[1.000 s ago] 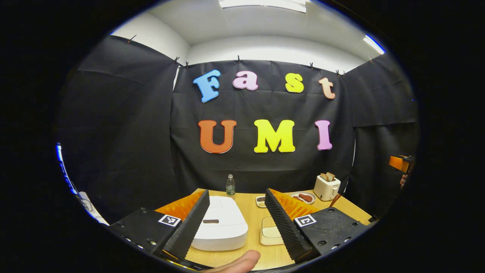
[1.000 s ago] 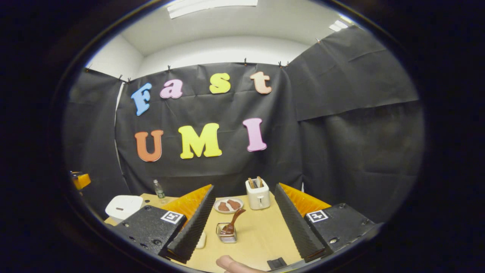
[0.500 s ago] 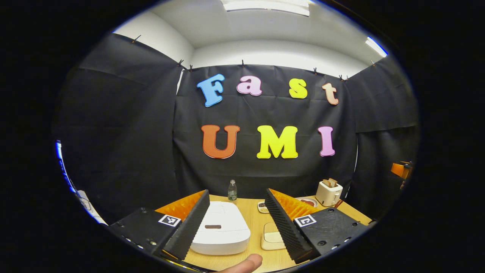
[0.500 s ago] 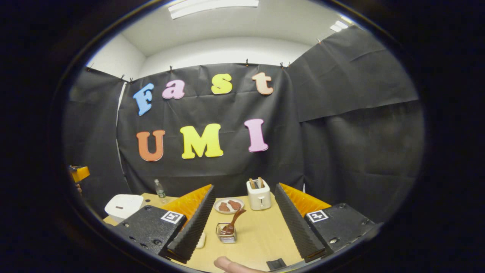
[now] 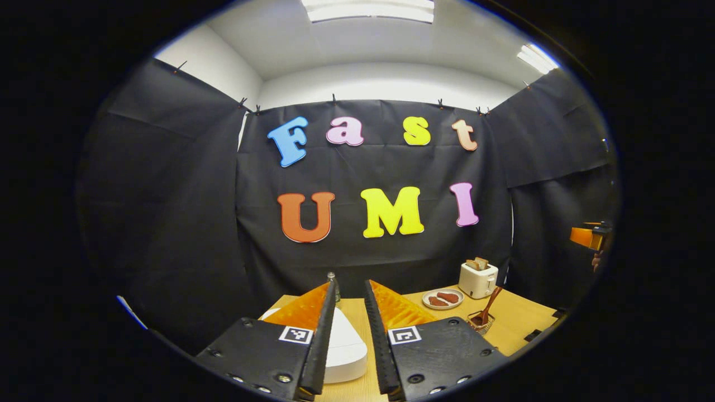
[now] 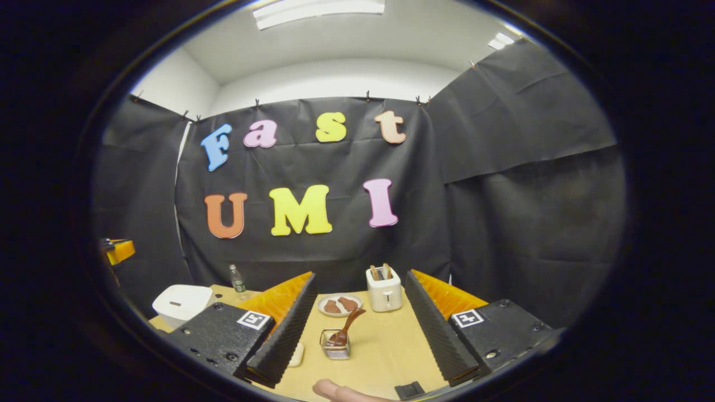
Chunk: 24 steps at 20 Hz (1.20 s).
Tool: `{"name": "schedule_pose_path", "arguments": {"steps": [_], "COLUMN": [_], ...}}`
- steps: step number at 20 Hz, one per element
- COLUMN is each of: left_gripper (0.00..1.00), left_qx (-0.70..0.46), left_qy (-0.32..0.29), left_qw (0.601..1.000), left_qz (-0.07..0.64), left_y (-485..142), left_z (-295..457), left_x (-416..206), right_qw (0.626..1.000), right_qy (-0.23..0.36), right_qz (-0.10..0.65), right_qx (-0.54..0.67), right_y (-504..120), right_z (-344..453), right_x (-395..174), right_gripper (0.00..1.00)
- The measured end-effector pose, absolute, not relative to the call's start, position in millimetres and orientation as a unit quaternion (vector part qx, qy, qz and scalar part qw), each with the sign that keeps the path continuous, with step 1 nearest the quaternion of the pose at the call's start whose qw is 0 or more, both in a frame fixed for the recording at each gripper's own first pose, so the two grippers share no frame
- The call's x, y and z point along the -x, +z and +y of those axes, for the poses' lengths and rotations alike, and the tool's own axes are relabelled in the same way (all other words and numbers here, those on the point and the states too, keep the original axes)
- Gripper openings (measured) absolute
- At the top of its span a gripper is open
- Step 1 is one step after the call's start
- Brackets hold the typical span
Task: Close the left gripper, press the button to open the rice cooker; take a wooden spoon from the chopstick holder with the right hand, scoop a spoonful of rice and pour it into the rice cooker, then put the wooden spoon back into the chopstick holder.
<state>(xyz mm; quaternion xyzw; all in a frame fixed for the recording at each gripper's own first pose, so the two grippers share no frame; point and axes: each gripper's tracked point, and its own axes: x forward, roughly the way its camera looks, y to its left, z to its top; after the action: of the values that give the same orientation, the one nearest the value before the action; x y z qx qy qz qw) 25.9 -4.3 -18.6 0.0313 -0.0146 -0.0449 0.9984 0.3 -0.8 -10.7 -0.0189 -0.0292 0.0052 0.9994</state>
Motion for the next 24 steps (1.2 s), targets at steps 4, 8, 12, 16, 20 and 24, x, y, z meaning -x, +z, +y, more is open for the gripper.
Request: {"name": "schedule_pose_path", "arguments": {"steps": [4, 8, 12, 16, 20, 24], "left_gripper": [0.0, 0.02, 0.0, 0.0, 0.0, 0.0], "left_qx": [-0.018, -0.011, -0.025, -0.031, -0.022, -0.007], "left_qy": [-0.04, -0.045, -0.02, 0.003, 0.02, 0.037], "left_qw": [0.999, 0.998, 0.996, 0.991, 0.985, 0.981], "left_qz": [0.004, 0.045, 0.08, 0.127, 0.171, 0.193], "left_y": [-26, -47, -74, -110, -147, -170], "left_z": [-2, 5, 25, 48, 65, 80], "left_x": [-33, -41, -57, -80, -95, -110], "right_qw": [0.999, 1.0, 1.0, 1.0, 1.0, 1.0], "right_qy": [0.01, 0.01, 0.01, 0.012, 0.011, 0.02], "right_qz": [-0.028, -0.022, -0.008, -0.001, 0.014, 0.021], "right_qx": [0.015, 0.017, 0.016, 0.015, 0.007, 0.011], "right_y": [-15, -23, -38, -51, -65, -75], "right_z": [-1, -4, -10, -13, -14, -10], "right_x": [-2, -7, -16, -28, -40, -45], "right_gripper": [1.0, 1.0, 1.0, 1.0, 1.0, 1.0]}}
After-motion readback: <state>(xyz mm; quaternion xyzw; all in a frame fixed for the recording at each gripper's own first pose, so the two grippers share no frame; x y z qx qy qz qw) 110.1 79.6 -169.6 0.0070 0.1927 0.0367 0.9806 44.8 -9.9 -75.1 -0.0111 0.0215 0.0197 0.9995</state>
